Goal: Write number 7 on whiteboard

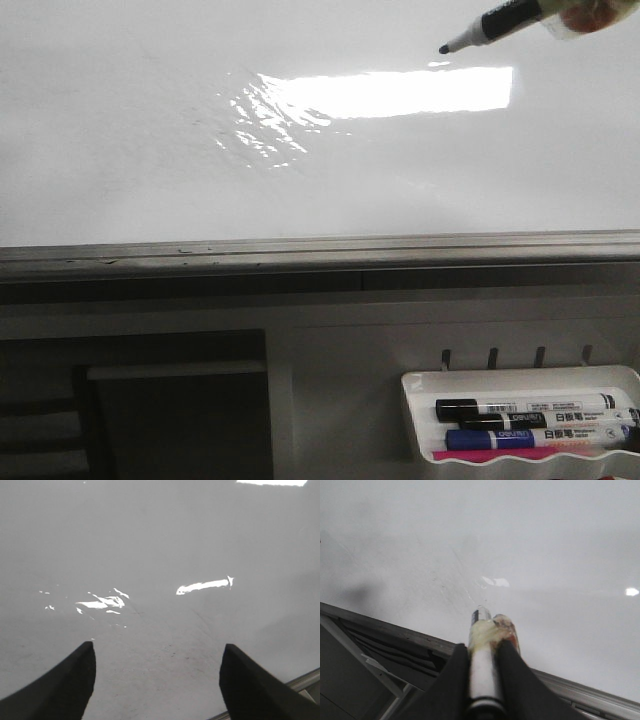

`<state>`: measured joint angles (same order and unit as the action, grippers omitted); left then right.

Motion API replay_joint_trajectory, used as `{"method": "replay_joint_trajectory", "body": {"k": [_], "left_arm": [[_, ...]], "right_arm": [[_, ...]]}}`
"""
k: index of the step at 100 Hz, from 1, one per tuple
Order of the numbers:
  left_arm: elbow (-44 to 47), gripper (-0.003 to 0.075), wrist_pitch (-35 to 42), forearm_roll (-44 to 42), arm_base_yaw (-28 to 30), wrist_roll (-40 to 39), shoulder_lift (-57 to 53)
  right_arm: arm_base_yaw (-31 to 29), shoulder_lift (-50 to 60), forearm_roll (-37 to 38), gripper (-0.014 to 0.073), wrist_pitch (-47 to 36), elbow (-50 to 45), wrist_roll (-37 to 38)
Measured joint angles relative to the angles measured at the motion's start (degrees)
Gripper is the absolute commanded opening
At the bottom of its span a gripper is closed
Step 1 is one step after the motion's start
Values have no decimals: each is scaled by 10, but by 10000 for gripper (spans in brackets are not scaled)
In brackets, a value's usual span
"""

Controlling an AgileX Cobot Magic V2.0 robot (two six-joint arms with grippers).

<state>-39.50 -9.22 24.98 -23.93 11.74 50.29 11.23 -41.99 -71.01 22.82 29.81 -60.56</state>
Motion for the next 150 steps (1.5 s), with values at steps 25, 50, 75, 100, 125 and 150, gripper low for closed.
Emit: {"method": "replay_joint_trajectory", "body": {"k": [25,50,75,100,125,150], "left_arm": [[12,472,17,11,1,-1,-6],[12,472,24,11,1,-1,-6],[12,472,29,11,1,-1,-6],[12,472,29,12,1,-1,-6],[12,472,32,12,1,-1,-6],[12,472,33,12,1,-1,-6]], "right_arm": [[0,-55,-65,-62,-1,20,-99],[12,-177,-154,-62,26,102,-190],[65,-269,-241,-62,-8,154,-273],[96,-323,-261,-62,-71,180,-293],[103,-323,-261,-62,-89,183,-293],[96,-281,-261,-62,-141,151,-293]]}}
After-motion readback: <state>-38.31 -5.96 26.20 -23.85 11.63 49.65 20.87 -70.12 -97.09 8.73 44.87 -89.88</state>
